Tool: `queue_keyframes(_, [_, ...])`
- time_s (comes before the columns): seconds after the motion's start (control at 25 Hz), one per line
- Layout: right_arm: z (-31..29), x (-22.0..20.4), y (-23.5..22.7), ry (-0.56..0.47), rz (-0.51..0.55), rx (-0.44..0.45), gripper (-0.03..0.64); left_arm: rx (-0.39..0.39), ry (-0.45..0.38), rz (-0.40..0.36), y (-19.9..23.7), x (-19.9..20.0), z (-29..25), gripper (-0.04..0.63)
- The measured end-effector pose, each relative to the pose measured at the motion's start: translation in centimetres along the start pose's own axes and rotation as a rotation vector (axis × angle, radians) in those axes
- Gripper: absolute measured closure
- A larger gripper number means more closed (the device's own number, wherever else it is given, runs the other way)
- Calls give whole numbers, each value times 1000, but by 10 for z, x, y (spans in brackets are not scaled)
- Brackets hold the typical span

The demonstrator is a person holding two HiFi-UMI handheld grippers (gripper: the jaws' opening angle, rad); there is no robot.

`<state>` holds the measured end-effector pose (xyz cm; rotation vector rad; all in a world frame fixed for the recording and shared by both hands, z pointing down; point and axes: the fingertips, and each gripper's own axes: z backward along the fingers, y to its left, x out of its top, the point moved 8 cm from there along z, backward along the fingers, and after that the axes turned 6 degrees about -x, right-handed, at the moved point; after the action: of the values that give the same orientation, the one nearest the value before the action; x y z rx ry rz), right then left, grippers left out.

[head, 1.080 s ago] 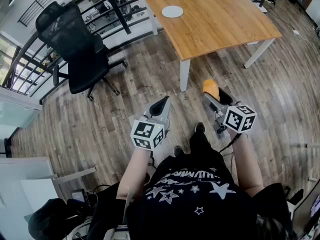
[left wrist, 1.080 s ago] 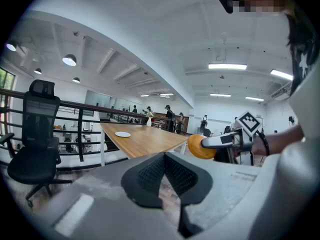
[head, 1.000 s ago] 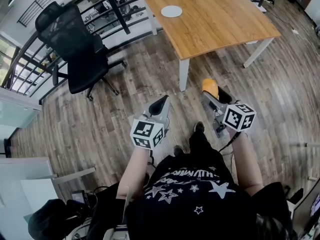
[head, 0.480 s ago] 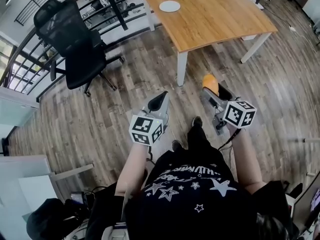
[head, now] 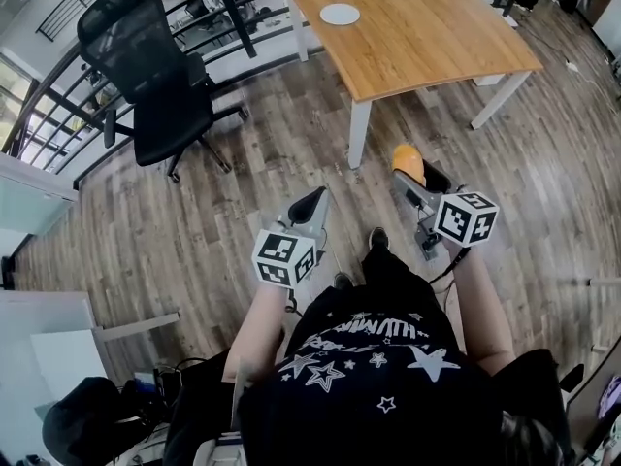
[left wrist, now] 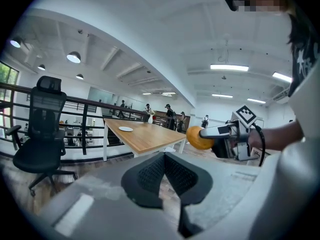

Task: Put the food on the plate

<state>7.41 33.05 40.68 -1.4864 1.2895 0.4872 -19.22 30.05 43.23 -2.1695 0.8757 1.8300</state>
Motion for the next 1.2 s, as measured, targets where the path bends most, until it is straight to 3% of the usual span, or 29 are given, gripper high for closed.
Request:
queue_keyframes(0.16, [-11, 3, -2, 5, 2, 13, 295, 42, -27, 4, 9, 3, 5, 594])
queue_keyframes(0.56, [-79, 19, -34, 25, 14, 79, 295, 104, -2, 19, 46, -6, -27, 594])
queue_keyframes(0.8, [-136, 51, -55, 40, 85, 114, 295, 130, -10, 15, 85, 15, -71, 594])
queue_keyframes(1.2, [-200, 104, -120, 79, 55, 141, 295, 129, 30, 15, 122, 40, -161, 594])
